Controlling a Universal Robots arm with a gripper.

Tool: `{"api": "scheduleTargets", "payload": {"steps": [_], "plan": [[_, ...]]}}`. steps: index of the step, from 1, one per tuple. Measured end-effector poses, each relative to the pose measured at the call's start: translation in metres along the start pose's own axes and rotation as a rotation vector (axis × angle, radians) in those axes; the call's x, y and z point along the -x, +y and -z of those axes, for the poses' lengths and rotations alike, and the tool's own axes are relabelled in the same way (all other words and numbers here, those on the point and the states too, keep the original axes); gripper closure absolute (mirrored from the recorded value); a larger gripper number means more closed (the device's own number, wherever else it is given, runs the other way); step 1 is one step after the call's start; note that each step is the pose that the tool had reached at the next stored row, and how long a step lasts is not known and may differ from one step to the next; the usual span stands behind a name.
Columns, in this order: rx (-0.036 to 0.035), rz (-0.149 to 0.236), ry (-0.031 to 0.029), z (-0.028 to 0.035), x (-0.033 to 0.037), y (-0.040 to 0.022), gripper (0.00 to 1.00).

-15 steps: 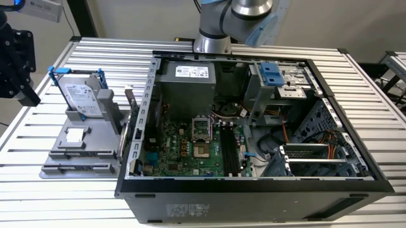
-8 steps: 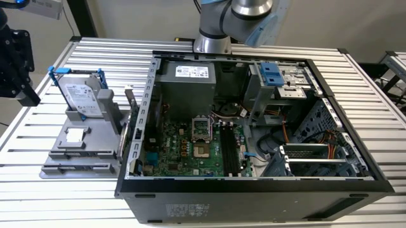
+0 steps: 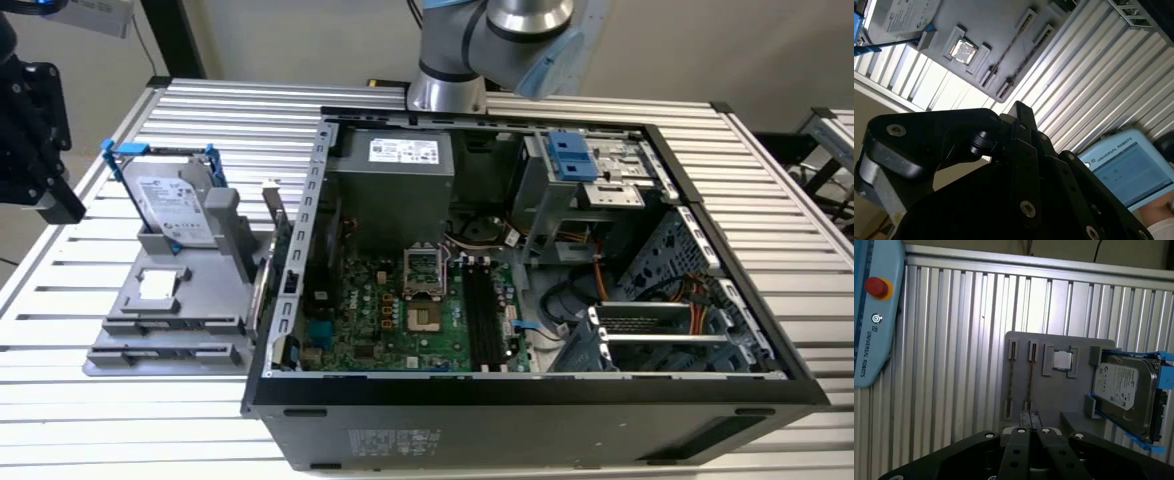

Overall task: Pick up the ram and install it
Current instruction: 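Pick up the ram and move it above insertion slot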

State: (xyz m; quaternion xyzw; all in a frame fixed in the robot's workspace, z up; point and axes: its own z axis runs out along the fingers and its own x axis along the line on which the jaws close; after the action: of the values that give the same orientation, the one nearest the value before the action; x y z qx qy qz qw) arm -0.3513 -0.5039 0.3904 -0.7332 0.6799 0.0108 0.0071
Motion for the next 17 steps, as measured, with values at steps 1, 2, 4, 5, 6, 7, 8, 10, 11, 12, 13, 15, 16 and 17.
{"api": "scheduleTargets", "payload": {"steps": [1, 2, 4, 5, 6, 7, 8, 10, 11, 12, 13, 15, 16, 17], "plan": [[0.0001, 0.0, -0.0006, 0.0, 0.0, -0.0002, 1.0], [0.0, 0.0, -0.0016, 0.0, 0.0, -0.0002, 1.0], [0.0, 0.0, -0.0027, 0.0, 0.0, -0.0003, 1.0], [0.0003, 0.0, -0.0031, 0.0, 0.0, -0.0003, 1.0], [0.0009, 0.0, -0.0032, 0.0, 0.0, -0.0003, 1.0], [0.0014, 0.0, -0.0031, 0.0, 0.0, -0.0003, 1.0], [0.0016, -0.002, -0.0031, 0.0, 0.0, -0.0002, 1.0], [0.0016, -0.005, -0.0033, 0.0, 0.0, -0.0003, 1.0], [0.0017, -0.006, -0.0033, 0.0, -0.0001, -0.0003, 1.0], [0.0017, -0.007, -0.0033, 0.0, 0.0, -0.0003, 1.0], [0.0016, -0.007, -0.0033, 0.0, 0.0, -0.0003, 1.0], [0.0017, -0.007, -0.0033, 0.0, 0.0, -0.0003, 1.0], [0.0017, -0.007, -0.0032, 0.0, 0.0, -0.0003, 1.0], [0.0017, -0.007, -0.0032, 0.0, 0.0, -0.0003, 1.0]]}}
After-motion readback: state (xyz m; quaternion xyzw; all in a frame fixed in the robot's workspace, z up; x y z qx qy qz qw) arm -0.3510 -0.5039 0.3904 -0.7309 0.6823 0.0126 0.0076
